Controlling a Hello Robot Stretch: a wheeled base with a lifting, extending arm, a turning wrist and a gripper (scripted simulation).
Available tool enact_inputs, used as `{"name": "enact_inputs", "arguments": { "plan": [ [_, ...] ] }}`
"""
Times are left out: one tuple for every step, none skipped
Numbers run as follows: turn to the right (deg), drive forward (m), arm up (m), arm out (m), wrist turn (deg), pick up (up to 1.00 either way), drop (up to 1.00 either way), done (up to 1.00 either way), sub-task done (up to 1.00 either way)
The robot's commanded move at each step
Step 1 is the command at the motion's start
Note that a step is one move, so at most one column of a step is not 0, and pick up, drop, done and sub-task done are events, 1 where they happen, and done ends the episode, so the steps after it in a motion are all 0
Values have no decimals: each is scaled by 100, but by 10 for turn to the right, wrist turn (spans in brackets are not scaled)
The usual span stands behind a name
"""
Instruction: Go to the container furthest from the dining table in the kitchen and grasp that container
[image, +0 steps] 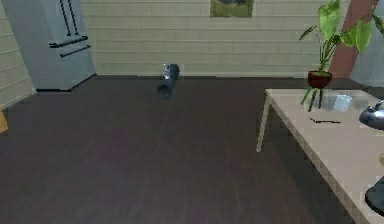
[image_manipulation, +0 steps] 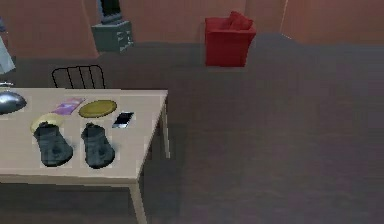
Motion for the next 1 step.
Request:
{"name": "enact_inputs", "arguments": {
  "plan": [
    [0, 70, 0, 0, 0, 0, 0, 0, 0]
  ]
}}
